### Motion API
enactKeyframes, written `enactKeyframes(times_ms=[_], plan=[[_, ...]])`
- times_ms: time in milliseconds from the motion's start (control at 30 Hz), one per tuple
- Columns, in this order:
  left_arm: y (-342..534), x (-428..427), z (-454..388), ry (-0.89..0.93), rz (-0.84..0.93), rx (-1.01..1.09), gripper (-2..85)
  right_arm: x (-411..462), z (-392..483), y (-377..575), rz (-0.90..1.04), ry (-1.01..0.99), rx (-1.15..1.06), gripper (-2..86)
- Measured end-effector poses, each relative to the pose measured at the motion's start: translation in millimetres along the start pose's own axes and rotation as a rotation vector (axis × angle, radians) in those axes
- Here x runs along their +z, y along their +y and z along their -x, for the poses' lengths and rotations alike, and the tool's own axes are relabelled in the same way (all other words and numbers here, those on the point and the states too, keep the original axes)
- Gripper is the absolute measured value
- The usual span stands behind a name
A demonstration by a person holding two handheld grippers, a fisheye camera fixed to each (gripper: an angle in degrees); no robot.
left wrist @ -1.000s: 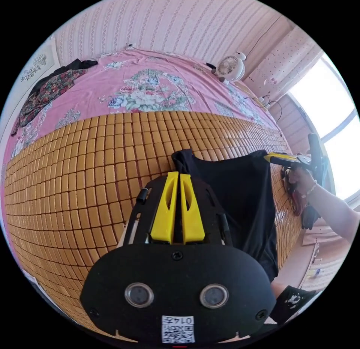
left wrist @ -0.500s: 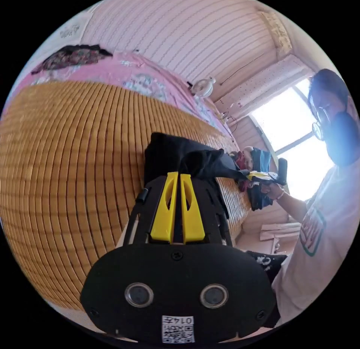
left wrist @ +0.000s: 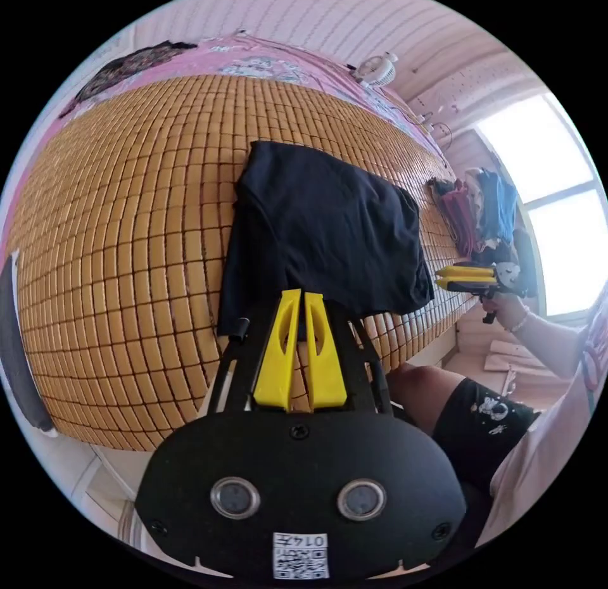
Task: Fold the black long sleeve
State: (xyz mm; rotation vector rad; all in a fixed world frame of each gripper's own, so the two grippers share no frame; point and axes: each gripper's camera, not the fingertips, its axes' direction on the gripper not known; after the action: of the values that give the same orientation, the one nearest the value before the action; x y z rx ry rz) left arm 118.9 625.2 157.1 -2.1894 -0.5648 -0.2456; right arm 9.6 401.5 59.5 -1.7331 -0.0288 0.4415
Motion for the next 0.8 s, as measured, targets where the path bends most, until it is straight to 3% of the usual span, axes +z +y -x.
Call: enactKeyframes(times_ms=[167,400,600,800], plan=[[-3,52,-28,-0.089,0.157,-0.003,-1.0,35,8,-2,0.055,0.085,0.142,5.4],[15,60,-44,-0.063,0.123,0.053,-0.9,39,17,3,0.084,0.058,0.179,4.2],[41,68,-77,-0.178,0.066,0.142,-0.8,41,28,6,0.157,0.044,0.099,4.1],[70,76,-99,-0.23,0.008,0.096,-0.9,40,29,30,0.112,-0.034,0.185,3.6]])
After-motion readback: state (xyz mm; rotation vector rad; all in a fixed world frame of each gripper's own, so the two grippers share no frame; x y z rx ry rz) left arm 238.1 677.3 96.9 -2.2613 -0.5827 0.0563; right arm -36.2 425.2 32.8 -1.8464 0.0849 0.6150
